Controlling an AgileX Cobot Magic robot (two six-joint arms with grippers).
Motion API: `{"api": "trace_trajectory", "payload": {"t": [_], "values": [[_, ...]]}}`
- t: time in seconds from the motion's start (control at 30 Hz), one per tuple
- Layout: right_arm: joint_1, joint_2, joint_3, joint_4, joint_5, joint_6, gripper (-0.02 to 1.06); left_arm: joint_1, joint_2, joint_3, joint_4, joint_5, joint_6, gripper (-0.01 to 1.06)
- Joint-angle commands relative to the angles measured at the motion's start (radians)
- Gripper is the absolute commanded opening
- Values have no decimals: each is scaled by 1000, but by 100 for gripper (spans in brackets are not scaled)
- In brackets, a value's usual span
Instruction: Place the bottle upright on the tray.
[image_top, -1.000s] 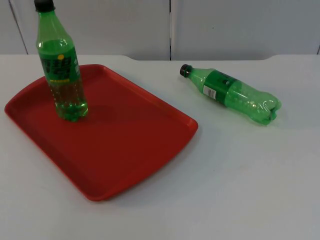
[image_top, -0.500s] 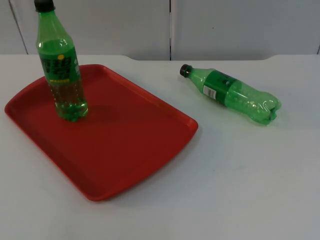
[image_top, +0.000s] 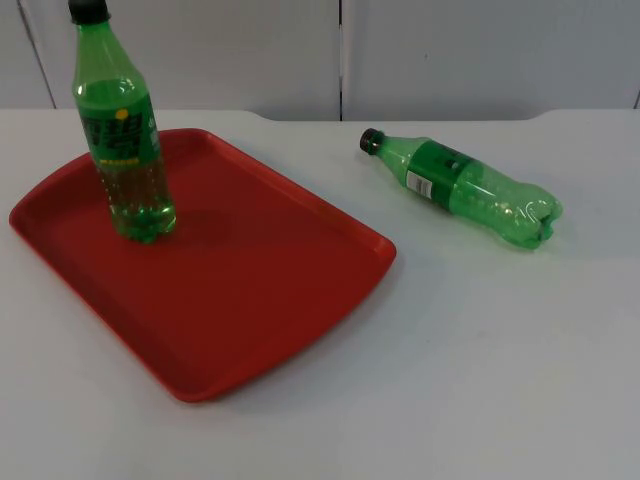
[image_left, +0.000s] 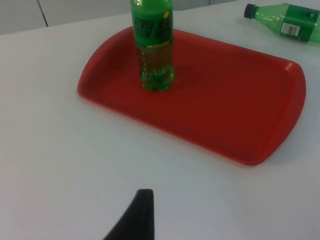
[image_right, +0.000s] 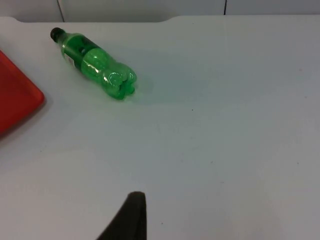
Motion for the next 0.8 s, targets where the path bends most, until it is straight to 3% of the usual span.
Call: {"api": "trace_trajectory", "payload": {"t": [0.0, 0.77], "values": [[-7, -5, 7, 3, -5, -9, 104, -6, -4, 7, 9, -6, 0, 105], [-7, -5, 7, 1, -3, -9, 104, -6, -4, 7, 9, -6, 0, 105]]}}
